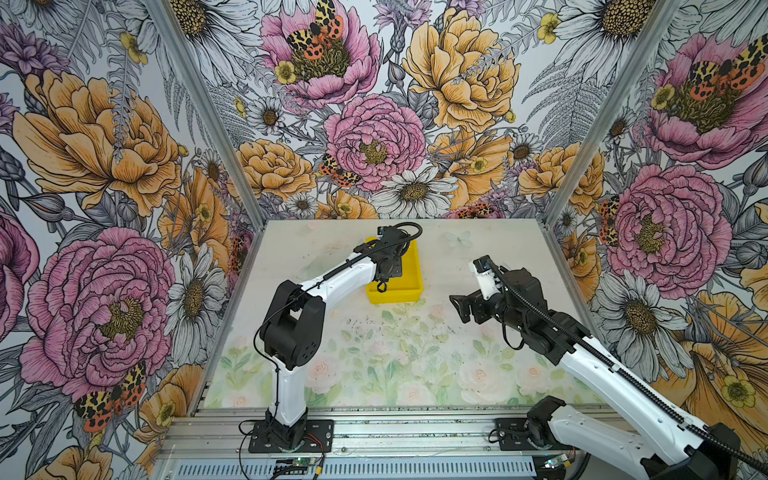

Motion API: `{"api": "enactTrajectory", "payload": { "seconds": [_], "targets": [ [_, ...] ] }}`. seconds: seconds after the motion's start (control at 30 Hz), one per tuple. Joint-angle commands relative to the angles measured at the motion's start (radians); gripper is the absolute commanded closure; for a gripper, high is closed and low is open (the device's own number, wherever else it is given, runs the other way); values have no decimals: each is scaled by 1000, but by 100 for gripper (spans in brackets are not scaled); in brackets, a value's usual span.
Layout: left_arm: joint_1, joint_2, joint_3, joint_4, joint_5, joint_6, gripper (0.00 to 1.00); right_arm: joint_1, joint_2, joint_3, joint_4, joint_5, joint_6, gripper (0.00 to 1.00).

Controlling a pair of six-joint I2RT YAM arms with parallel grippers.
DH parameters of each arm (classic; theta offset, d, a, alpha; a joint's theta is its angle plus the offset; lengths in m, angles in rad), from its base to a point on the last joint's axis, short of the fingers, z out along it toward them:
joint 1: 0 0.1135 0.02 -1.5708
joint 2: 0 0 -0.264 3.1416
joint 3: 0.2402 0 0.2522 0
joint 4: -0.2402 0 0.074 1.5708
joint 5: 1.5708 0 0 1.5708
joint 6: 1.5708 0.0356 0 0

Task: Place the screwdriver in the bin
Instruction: 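Carry the screwdriver with the left gripper over the yellow bin, then lower the screwdriver into the bin and open the left gripper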

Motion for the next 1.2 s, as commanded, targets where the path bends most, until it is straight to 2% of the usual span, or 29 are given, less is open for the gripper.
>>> {"api": "enactTrajectory", "payload": {
  "seconds": [0.0,0.37,0.83,1.17],
  "targets": [
    [20,30,43,5,21,10,100,-1,-12,-8,4,28,7,1],
    [53,153,112,6,75,11,100,-10,-21,-14,3,58,-2,0],
    [57,252,138,6,77,-5,100,-37,-34,-32,2,70,2,1],
    [59,276,144,6,67,-8,92,-73,-31,-34,2,58,1,1]
  ]
}}
